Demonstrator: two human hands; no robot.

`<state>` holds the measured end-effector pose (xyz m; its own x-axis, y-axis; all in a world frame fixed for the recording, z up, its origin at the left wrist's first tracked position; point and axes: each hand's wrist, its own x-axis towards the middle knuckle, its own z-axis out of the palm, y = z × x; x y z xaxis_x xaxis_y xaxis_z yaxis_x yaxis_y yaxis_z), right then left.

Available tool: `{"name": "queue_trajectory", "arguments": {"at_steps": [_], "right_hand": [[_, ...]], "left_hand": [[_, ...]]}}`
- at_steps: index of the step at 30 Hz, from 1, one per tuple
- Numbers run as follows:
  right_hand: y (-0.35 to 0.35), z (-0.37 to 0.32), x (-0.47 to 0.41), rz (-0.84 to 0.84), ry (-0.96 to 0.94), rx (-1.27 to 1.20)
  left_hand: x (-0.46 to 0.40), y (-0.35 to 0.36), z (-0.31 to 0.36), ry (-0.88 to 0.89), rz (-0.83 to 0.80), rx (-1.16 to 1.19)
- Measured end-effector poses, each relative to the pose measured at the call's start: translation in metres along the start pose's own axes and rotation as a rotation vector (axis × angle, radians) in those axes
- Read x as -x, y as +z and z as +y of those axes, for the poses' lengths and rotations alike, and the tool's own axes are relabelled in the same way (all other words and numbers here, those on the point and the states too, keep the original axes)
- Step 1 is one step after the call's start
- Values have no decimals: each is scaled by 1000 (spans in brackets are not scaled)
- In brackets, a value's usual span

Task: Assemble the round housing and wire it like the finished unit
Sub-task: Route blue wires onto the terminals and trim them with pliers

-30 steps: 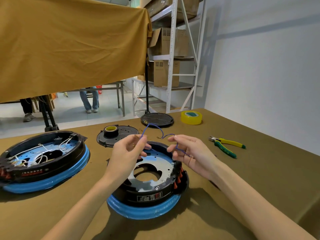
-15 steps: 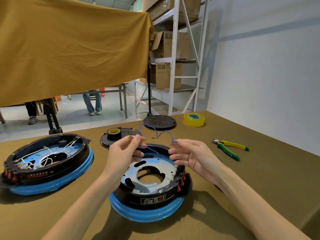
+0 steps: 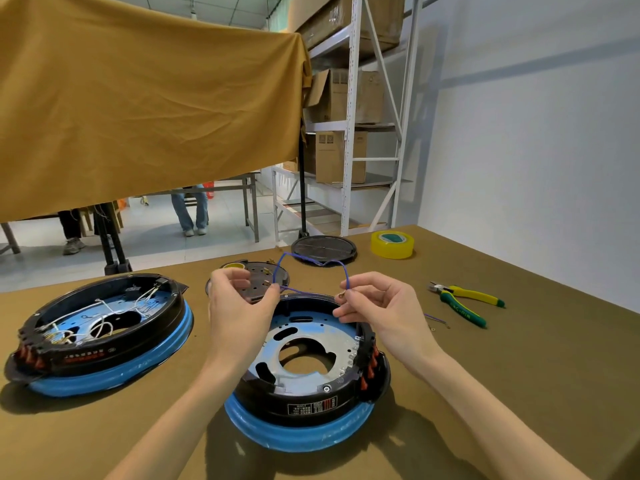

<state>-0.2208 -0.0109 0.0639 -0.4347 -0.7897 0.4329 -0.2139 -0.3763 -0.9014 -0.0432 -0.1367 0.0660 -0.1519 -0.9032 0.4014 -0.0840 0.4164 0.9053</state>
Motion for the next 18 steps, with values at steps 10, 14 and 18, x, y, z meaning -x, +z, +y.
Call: {"name": "queue_trajectory", "arguments": {"at_steps": [10, 14, 18], "right_hand": [[8, 10, 20, -11, -145, 310], [2, 4, 22, -79, -36, 332], [3, -9, 15, -225, 142, 202]], "left_hand": [[0, 4, 18, -626, -545, 753], [-1, 6, 10, -409, -516, 540], [6, 8, 6, -169, -579, 361]]}}
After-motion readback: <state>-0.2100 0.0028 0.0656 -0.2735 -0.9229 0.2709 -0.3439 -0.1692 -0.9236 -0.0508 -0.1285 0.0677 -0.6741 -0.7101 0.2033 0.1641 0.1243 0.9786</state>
